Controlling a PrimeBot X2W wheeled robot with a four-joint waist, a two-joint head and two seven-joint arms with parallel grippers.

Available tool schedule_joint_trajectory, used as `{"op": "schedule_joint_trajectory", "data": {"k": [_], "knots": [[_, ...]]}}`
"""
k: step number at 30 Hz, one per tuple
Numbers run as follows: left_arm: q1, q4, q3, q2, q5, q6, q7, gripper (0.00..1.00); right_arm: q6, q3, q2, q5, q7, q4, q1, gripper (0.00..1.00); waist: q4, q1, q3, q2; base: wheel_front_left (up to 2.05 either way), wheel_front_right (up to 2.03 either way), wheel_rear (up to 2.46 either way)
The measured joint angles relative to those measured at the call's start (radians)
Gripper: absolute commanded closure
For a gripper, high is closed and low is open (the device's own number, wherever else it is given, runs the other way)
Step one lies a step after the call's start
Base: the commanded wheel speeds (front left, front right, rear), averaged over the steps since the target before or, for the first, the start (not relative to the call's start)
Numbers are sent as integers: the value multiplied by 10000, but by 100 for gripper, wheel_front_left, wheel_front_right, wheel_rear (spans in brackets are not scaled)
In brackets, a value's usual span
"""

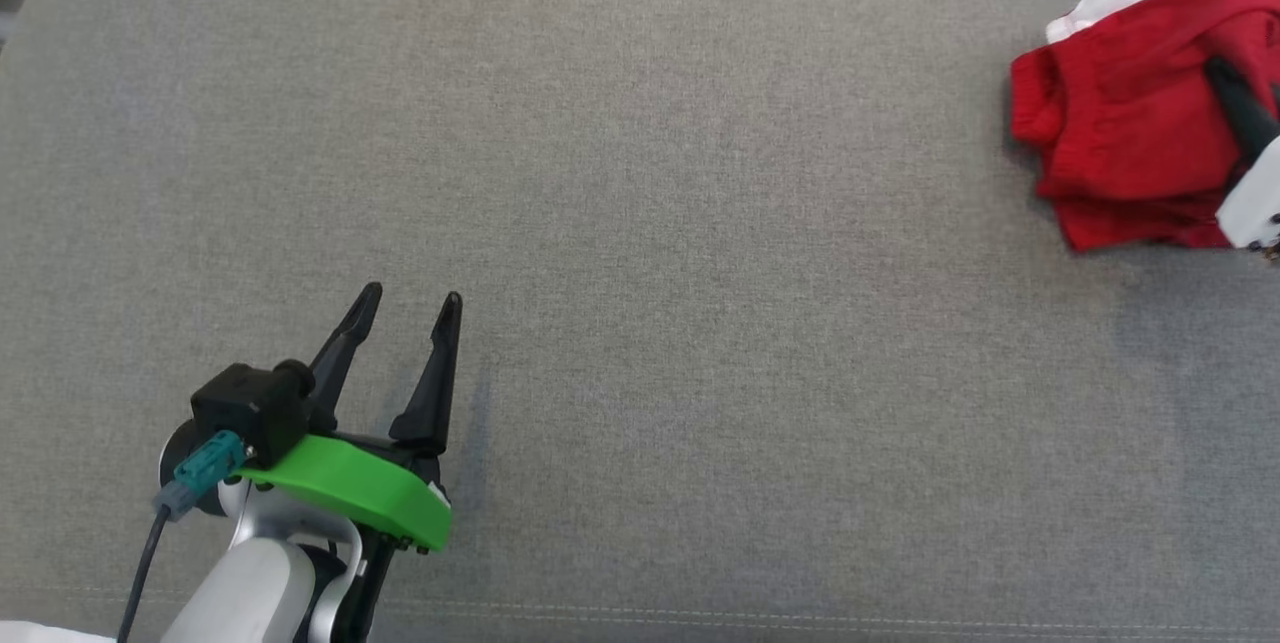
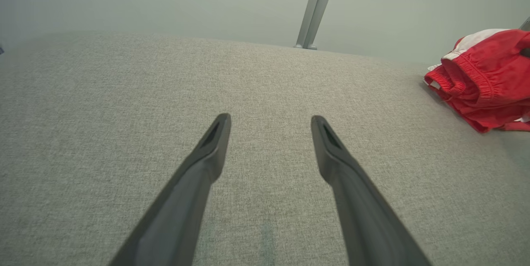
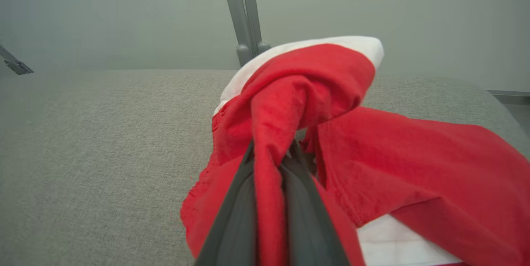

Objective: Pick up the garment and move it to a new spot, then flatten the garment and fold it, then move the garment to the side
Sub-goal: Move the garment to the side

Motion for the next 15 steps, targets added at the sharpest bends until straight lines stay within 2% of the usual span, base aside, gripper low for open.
{"op": "schedule_joint_trajectory", "data": {"k": [7, 15], "knots": [[-244, -159, 67, 44, 69, 0, 13, 0, 10, -512, -897, -27, 136, -270, -541, 100, 5, 0, 720, -1, 0, 0, 0], [-487, -144, 90, 56, 73, 0, 13, 0, 127, -1009, -1200, 583, 226, -238, -620, 100, 7, 0, 1257, 0, 0, 0, 0]]}}
